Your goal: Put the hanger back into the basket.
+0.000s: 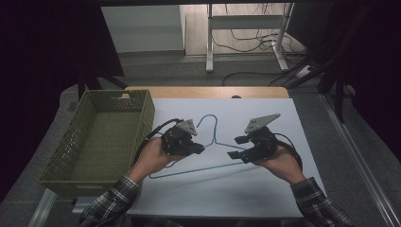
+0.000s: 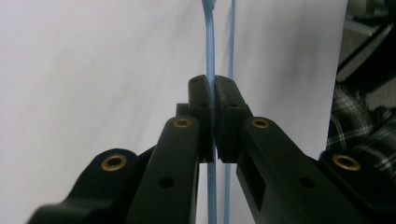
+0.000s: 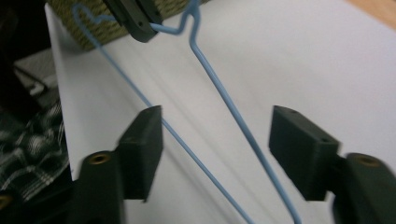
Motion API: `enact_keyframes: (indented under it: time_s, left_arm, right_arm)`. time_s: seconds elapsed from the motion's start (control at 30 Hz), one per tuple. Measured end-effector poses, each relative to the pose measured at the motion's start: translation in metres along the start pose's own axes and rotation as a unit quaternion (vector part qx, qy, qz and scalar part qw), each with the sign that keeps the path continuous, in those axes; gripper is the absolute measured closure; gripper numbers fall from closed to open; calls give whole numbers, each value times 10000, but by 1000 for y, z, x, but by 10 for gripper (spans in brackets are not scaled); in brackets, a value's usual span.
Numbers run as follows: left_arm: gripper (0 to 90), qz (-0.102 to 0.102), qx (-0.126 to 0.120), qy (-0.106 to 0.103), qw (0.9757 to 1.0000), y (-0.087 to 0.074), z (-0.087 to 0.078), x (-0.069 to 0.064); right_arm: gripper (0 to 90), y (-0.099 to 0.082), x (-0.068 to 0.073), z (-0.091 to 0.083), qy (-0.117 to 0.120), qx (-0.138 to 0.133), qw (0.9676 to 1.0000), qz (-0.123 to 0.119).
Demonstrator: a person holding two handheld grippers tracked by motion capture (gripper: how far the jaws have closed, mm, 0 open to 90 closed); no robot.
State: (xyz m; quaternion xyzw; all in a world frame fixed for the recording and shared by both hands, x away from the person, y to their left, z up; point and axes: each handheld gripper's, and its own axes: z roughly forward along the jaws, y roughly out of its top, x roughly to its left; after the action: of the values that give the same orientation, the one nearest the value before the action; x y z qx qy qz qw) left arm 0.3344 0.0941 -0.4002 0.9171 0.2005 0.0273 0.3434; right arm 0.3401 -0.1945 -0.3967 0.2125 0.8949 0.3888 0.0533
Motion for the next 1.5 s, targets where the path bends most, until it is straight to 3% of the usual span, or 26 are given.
enact_keyframes:
  time_s: [0.17, 0.33, 0.6, 0.8, 1.17, 1.5]
  left_arm:
    - [876, -410, -194, 219, 9987, -6, -15, 8]
    - [876, -634, -315, 376, 9968, -7, -27, 13]
    - [877, -854, -521, 636, 9929, -4, -53, 21]
    - [877, -1041, -640, 946, 9880, -7, -81, 29]
    - [877, -1521, -846, 1522, 9729, -44, -125, 51]
    - [878, -1902, -966, 1954, 9572, -86, -156, 63]
  right_arm:
    - [180, -8, 2, -14, -206, -325, 9991, 203]
    - [83, -20, 3, -21, -436, -494, 9970, 403]
    - [48, -38, 5, -29, -485, -605, 9945, 700]
    - [41, -50, 5, -33, -506, -623, 9925, 927]
    - [35, -70, 10, -33, -672, -668, 9905, 993]
    - [27, -86, 17, -32, -817, -761, 9874, 1123]
